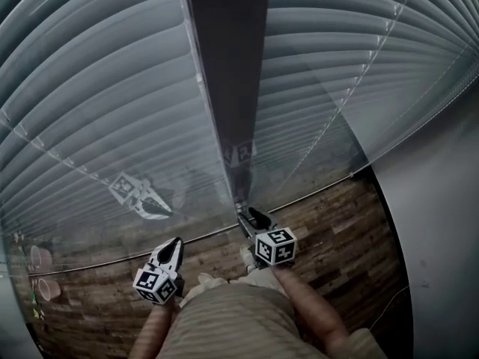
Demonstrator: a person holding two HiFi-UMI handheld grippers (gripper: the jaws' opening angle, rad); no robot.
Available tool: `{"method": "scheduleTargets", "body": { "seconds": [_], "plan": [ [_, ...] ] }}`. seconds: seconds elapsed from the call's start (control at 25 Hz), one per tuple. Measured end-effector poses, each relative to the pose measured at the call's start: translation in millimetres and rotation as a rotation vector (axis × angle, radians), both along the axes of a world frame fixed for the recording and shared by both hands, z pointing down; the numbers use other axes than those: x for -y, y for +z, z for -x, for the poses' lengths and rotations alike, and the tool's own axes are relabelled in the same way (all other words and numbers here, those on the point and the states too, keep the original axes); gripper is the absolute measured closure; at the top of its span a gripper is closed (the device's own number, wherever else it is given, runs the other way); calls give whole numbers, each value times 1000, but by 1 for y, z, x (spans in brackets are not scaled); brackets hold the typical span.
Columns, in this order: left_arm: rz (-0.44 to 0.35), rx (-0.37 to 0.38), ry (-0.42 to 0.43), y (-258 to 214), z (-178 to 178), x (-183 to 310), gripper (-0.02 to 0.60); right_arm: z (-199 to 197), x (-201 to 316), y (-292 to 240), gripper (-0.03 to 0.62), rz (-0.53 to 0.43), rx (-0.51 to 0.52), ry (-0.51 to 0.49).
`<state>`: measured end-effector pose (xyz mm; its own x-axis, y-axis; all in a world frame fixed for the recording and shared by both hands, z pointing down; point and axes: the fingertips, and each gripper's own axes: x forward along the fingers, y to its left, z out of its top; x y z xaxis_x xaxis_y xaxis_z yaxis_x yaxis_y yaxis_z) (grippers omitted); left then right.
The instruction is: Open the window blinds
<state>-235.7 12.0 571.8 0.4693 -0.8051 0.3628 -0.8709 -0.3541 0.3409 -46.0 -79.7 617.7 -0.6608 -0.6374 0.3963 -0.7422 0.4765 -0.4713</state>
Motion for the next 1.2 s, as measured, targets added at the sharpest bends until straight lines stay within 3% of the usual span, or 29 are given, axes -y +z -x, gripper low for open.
{"method": "scheduleTargets", "body": {
  "seconds": [0.16,0.28,0.4,0.52,0.72,0.92,1.04,1.2],
  "plan": [
    [17,-25,-20,-13,1,1,569,4,3,-16,437,114,145,11],
    [14,-23,-24,-19,-3,4,569,4,5,-23,465,127,133,19],
    [12,-20,-30,-20,-6,7,569,5,4,-24,468,50,-23,-3],
    [14,-18,-32,-15,-9,7,569,10,1,-21,471,-76,-273,-55],
    [18,-16,-27,3,-19,9,569,9,1,-9,471,-153,-470,-98],
    [22,-9,-26,4,-25,12,569,9,-2,-7,473,-318,-793,-148],
    [16,-5,-16,-4,-28,16,569,10,-1,-11,473,-346,-876,-161],
    [14,-13,-15,-18,-26,20,569,17,1,-25,471,-347,-790,-175]
  ]
}}
